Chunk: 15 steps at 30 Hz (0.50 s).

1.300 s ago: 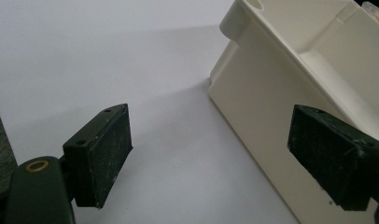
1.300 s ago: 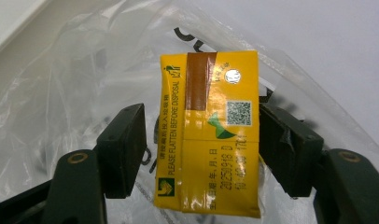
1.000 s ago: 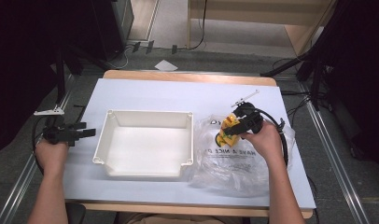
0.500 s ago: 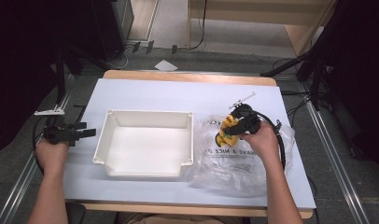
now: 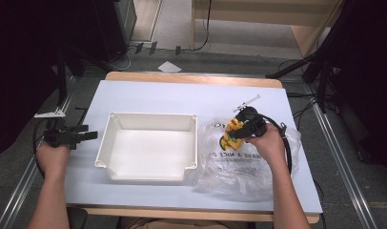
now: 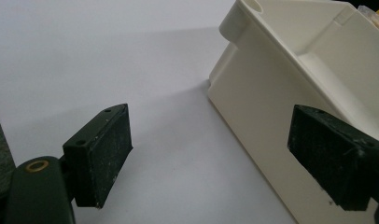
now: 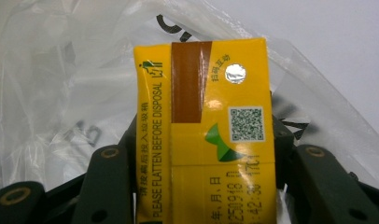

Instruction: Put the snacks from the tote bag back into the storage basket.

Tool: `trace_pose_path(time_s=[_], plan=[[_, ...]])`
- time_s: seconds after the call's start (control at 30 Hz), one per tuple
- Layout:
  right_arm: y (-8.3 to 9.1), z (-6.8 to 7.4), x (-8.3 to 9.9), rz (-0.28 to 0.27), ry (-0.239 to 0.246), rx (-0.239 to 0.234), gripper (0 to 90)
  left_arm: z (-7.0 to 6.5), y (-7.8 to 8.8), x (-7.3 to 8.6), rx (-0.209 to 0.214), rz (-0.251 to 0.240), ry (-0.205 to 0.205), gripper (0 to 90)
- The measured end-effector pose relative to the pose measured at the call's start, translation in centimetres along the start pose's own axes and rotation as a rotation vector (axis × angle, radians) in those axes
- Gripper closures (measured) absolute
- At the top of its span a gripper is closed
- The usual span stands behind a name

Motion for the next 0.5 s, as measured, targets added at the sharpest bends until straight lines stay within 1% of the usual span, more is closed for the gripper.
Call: trace_pose_path(time_s=[0.1,0.27,0.33,0.5], plan=[[0.01,0.24,-0.14,-0.001,-0.01,-0.026,52.5,0.04,0.08,-0.07,-0.001,-0.01,0.003,14.6],[0.06,0.25,-0.21,0.006,-0.012,-0.018,52.5,0.06,0.04,-0.06,-0.001,-0.008,0.003,14.7],[0.08,0.22,-0.25,0.001,-0.01,-0.019,52.5,0.04,0.03,-0.05,0.001,-0.006,0.0,14.6],[0.81,0.2,-0.59,-0.006,-0.009,-0.014,52.6,0.04,-0.02,-0.04,-0.001,-0.005,0.002,14.6]])
Point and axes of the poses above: each handheld gripper's, and its own axes: y roughly backward along the jaws, x roughly out of its underside, z roughly to its left, the point moved 9 cm from there along -y, roughly forward along the jaws, and after that the axes turned 11 degrees about -z, right-handed, at the moved point
